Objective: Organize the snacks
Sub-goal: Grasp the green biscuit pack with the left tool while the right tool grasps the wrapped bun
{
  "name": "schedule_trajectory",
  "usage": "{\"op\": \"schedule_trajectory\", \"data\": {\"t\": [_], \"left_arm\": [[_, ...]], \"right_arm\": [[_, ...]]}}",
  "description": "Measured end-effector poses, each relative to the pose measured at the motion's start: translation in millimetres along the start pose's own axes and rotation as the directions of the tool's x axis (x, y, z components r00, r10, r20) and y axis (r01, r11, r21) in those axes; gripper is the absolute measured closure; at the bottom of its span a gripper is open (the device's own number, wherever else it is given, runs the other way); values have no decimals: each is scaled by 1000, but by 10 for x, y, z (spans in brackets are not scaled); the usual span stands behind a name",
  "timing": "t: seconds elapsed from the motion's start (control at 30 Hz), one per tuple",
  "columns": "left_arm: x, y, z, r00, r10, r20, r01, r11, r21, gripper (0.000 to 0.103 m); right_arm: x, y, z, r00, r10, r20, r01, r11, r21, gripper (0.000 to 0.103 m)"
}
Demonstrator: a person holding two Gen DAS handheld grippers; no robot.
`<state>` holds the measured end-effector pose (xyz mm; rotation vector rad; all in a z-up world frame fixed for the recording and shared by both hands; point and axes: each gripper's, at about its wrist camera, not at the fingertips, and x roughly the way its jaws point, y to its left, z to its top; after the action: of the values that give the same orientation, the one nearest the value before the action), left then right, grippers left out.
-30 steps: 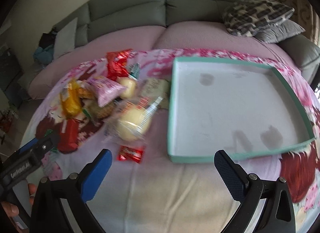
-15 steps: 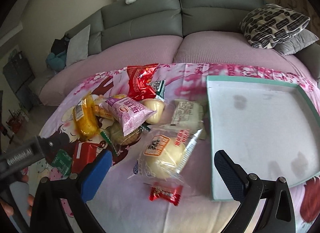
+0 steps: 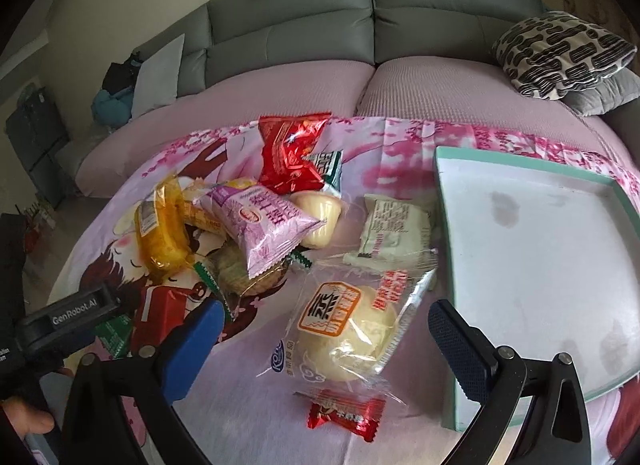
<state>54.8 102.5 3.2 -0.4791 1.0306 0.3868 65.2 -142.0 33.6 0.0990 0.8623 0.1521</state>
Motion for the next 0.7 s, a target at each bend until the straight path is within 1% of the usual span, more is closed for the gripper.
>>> {"op": "schedule_trajectory", "data": {"t": [0.13, 0.2, 0.33, 0.43, 0.53, 0.7], "left_arm": [[2, 43, -3, 1000, -20, 13, 20, 1000, -8, 1], [-17, 66, -11, 1000, -25, 15, 26, 1000, -13, 3], [-49, 123, -13, 999, -39, 19, 40, 999, -30, 7], [-49, 115, -28, 1000, -17, 16, 17, 1000, -13, 11], [-38, 110, -32, 1000, -8, 19, 8, 1000, -5, 13], [-61, 165, -58, 1000, 17, 25, -17, 1000, -8, 13]], "right_arm": [[106, 12, -41, 999, -27, -34, 27, 1000, -1, 0], [119, 14, -55, 999, -41, -29, 41, 999, -3, 1], [157, 5, -79, 998, -44, -37, 44, 999, 0, 13], [176, -27, -85, 998, -53, -40, 54, 998, 15, 23], [167, -56, -85, 998, -53, -35, 54, 998, 25, 28], [178, -46, -84, 998, -51, -37, 51, 999, 11, 28]]}}
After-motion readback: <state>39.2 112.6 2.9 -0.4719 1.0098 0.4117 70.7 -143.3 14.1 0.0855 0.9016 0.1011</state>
